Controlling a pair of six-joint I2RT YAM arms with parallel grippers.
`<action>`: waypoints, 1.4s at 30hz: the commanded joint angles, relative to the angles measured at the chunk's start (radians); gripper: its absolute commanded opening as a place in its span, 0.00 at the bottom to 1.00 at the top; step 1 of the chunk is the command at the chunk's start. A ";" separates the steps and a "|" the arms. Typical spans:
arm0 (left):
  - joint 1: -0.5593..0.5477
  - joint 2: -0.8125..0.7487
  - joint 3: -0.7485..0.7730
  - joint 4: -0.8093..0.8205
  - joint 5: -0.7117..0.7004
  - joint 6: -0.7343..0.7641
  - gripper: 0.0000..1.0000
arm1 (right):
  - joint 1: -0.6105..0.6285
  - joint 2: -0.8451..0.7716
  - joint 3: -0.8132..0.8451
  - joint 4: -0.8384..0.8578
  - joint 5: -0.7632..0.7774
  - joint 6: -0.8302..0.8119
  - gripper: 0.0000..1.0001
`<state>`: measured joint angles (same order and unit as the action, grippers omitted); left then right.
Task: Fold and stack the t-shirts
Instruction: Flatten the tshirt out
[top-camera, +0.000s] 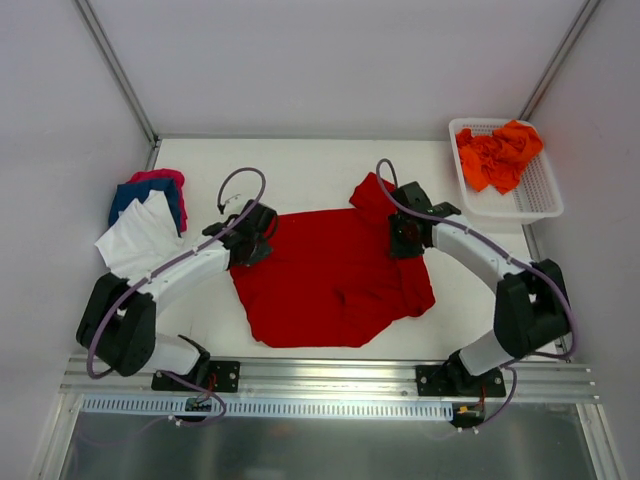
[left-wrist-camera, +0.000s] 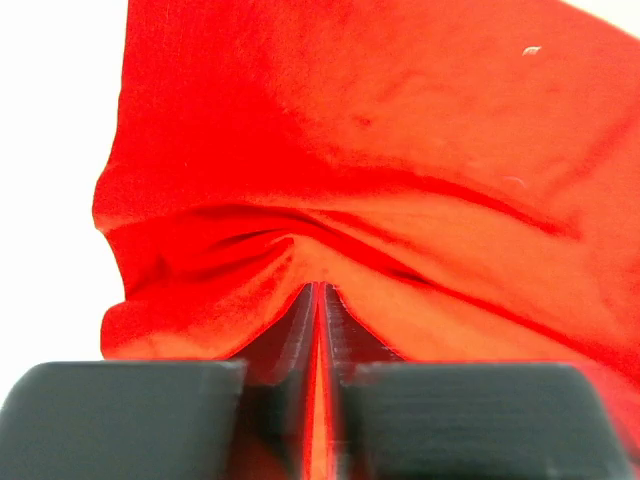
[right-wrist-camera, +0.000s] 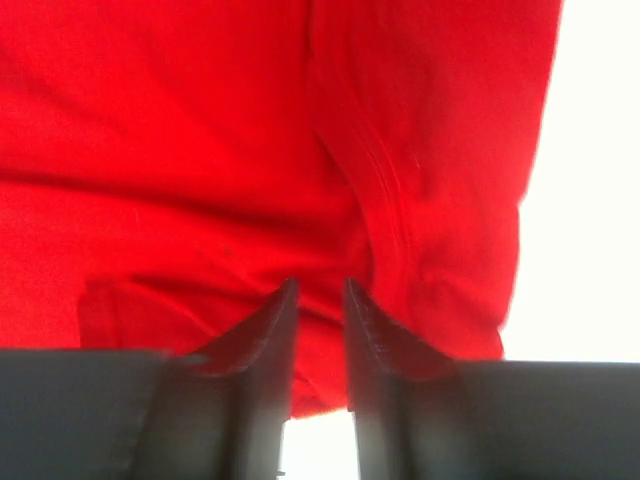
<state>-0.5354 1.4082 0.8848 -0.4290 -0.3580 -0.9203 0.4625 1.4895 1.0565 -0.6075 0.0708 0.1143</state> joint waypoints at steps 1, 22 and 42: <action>0.000 -0.080 -0.017 -0.013 -0.016 0.067 0.17 | 0.004 0.116 0.107 0.008 -0.019 -0.025 0.34; 0.002 0.051 0.003 -0.016 -0.062 0.074 0.33 | -0.013 0.448 0.428 -0.052 0.024 -0.084 0.51; 0.002 0.137 -0.017 0.033 0.020 0.063 0.20 | -0.061 0.489 0.396 -0.067 0.037 -0.105 0.52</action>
<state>-0.5354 1.5391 0.8806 -0.4107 -0.3626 -0.8604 0.4088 1.9621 1.4563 -0.6437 0.1055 0.0216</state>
